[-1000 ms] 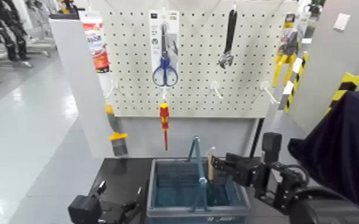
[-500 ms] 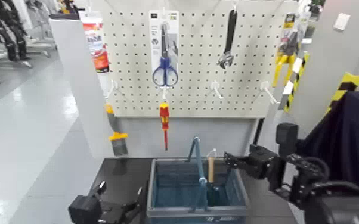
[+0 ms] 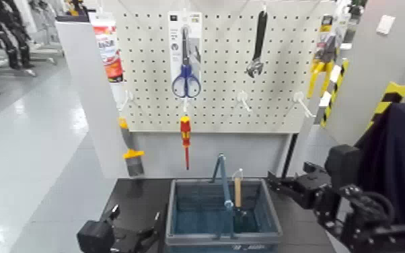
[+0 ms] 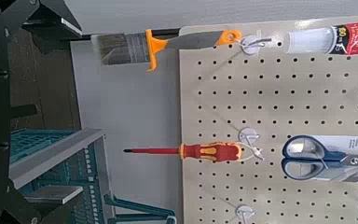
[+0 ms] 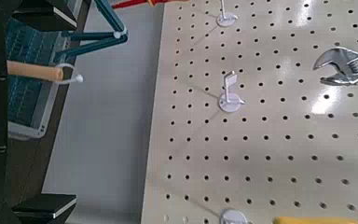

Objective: Put the tool with the wooden handle into the crate.

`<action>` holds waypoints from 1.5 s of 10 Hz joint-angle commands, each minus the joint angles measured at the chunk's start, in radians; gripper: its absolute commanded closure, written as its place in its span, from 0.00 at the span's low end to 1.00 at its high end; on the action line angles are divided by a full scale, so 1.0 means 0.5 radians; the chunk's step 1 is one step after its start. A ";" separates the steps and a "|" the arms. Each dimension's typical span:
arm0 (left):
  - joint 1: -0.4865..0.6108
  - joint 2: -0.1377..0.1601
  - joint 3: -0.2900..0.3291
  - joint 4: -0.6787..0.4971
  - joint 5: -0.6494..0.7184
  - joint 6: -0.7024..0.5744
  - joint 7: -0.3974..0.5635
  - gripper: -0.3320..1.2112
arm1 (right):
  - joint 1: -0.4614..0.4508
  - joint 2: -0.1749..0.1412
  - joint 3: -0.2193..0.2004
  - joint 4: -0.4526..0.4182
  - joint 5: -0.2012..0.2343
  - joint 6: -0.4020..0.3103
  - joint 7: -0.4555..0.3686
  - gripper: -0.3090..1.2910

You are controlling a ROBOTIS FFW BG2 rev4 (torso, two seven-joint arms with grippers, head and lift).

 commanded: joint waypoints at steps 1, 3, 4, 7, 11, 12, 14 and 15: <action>-0.003 0.001 0.003 0.000 0.001 0.001 -0.003 0.30 | 0.260 0.069 0.009 -0.156 0.123 -0.227 -0.244 0.21; -0.003 0.004 0.003 0.000 0.001 0.004 -0.006 0.30 | 0.428 0.109 0.040 -0.193 0.190 -0.427 -0.425 0.22; -0.003 0.010 0.000 0.000 0.001 0.004 -0.009 0.30 | 0.496 0.130 0.043 -0.208 0.206 -0.457 -0.461 0.22; -0.006 0.029 -0.003 -0.009 0.005 0.019 -0.009 0.30 | 0.668 0.210 0.021 -0.199 0.338 -0.595 -0.480 0.23; -0.003 0.020 0.012 -0.009 0.005 0.016 -0.009 0.30 | 0.873 0.296 0.018 -0.082 0.418 -0.893 -0.526 0.23; 0.000 0.017 0.012 -0.009 0.001 0.016 -0.009 0.30 | 0.913 0.290 0.021 -0.085 0.418 -0.911 -0.532 0.24; 0.006 0.007 0.021 -0.009 -0.002 0.013 -0.009 0.30 | 0.990 0.293 0.021 -0.092 0.384 -0.961 -0.529 0.25; 0.015 -0.002 0.031 -0.009 -0.002 0.010 -0.009 0.30 | 0.996 0.293 0.021 -0.079 0.365 -0.985 -0.526 0.25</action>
